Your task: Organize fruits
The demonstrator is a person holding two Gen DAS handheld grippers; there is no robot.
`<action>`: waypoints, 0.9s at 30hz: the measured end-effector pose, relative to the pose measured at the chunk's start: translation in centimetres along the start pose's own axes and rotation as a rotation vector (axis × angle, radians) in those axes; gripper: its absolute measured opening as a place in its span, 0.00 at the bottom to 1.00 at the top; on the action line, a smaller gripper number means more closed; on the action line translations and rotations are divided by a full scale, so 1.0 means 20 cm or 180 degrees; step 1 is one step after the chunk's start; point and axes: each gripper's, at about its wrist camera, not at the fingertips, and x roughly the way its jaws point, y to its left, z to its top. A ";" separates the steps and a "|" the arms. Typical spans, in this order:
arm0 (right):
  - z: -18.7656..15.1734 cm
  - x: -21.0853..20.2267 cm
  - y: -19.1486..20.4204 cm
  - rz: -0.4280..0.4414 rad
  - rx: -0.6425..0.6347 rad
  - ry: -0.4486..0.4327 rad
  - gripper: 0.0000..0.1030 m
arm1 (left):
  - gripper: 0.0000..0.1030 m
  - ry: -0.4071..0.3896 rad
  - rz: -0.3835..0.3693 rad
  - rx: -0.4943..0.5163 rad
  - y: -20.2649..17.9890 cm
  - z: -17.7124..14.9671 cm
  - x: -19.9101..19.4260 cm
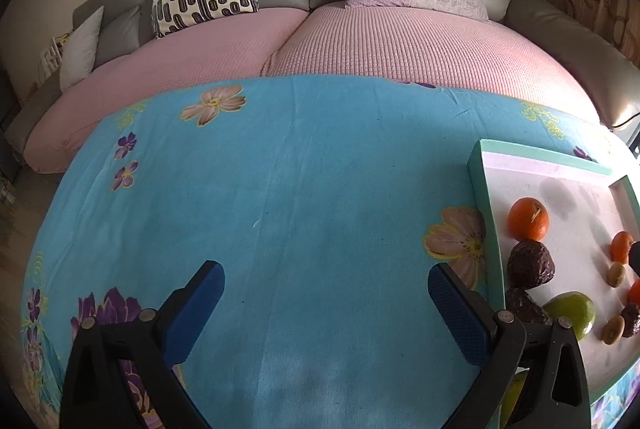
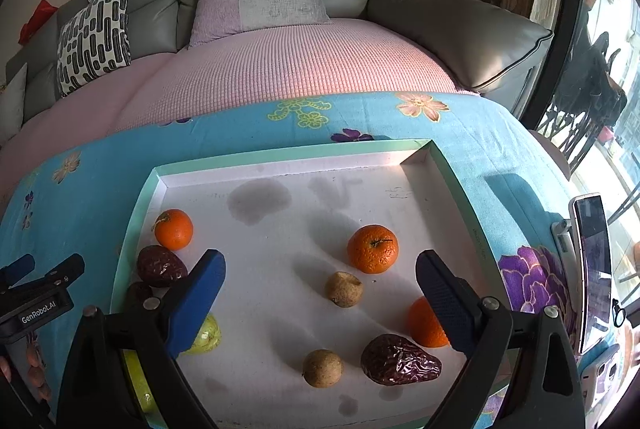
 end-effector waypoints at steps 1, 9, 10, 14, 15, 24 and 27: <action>-0.01 0.00 0.01 -0.0001 -0.0017 0.0010 0.94 | 1.00 -0.0020 -0.0006 0.0019 0.00 -0.02 -0.01; -0.10 -0.10 0.11 0.0090 -0.0047 -0.0029 0.93 | 1.00 -0.0095 0.0178 -0.0063 0.07 -0.17 -0.08; -0.12 -0.13 0.13 0.0090 -0.0061 -0.0057 0.93 | 1.00 -0.0107 0.0203 -0.0047 0.08 -0.19 -0.09; -0.22 -0.22 0.16 0.0187 -0.0101 -0.0051 0.94 | 1.00 0.0055 0.0195 -0.0021 0.14 -0.28 -0.11; -0.25 -0.24 0.17 0.0182 -0.0089 -0.0041 0.93 | 1.00 0.0081 0.0196 -0.0039 0.16 -0.30 -0.13; -0.42 -0.31 0.18 0.0097 -0.0136 0.0011 0.93 | 1.00 0.0192 0.0195 -0.0134 0.25 -0.39 -0.20; -0.41 -0.33 0.18 0.0122 -0.0166 -0.0037 0.93 | 1.00 0.0163 0.0212 -0.0151 0.27 -0.39 -0.21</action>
